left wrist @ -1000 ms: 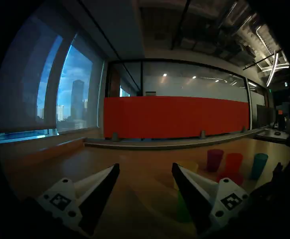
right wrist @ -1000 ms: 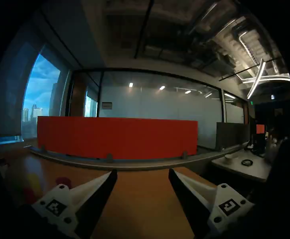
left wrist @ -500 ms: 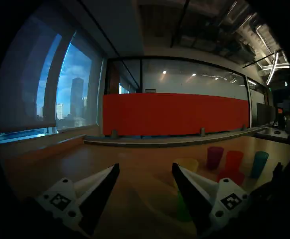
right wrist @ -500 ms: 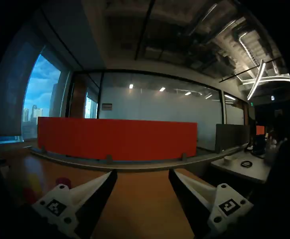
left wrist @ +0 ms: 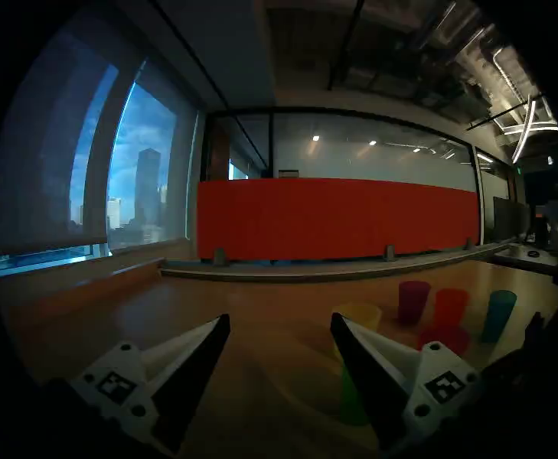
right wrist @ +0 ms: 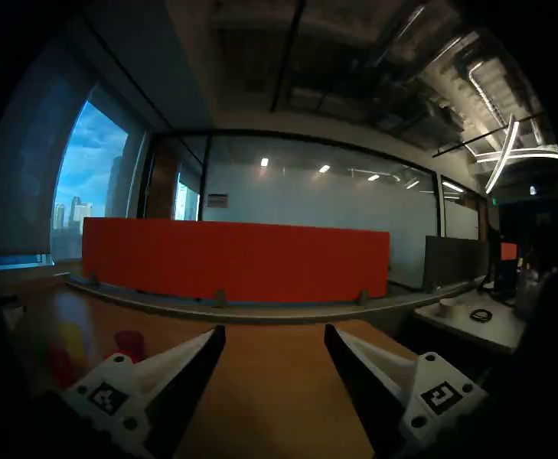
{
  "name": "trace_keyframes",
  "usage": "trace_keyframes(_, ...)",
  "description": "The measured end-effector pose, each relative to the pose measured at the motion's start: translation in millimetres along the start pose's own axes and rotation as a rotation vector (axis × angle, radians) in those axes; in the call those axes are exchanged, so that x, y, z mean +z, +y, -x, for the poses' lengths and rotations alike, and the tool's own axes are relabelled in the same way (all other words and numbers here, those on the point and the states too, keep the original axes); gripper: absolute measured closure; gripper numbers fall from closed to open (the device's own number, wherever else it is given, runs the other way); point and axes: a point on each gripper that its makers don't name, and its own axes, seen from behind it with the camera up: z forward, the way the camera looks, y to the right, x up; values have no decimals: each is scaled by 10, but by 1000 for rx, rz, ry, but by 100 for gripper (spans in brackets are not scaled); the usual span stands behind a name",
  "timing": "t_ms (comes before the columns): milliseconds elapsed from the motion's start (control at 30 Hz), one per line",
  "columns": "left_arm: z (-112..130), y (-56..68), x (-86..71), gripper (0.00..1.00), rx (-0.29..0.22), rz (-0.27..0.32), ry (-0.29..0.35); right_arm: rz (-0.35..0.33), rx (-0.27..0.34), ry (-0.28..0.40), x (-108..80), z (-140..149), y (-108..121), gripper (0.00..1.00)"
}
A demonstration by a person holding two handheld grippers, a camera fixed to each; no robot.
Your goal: Pour water
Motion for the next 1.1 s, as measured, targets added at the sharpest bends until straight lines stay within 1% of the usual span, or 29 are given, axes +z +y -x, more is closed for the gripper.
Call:
trace_keyframes(200,-3,2,3,2,0,0,0,-27,-12,-10,-46,167,-71,0)
trace_keyframes(467,-7,4,7,2,1,0,0,-62,23,-30,-34,426,-168,0)
trace_keyframes(700,-1,6,8,2,0,0,0,-87,44,-33,-6,605,-257,0)
trace_keyframes(867,-4,3,6,2,0,0,0,-79,46,-18,31,649,-268,0)
trace_keyframes(1100,-5,7,6,2,0,0,0,-76,49,22,71,595,-300,0)
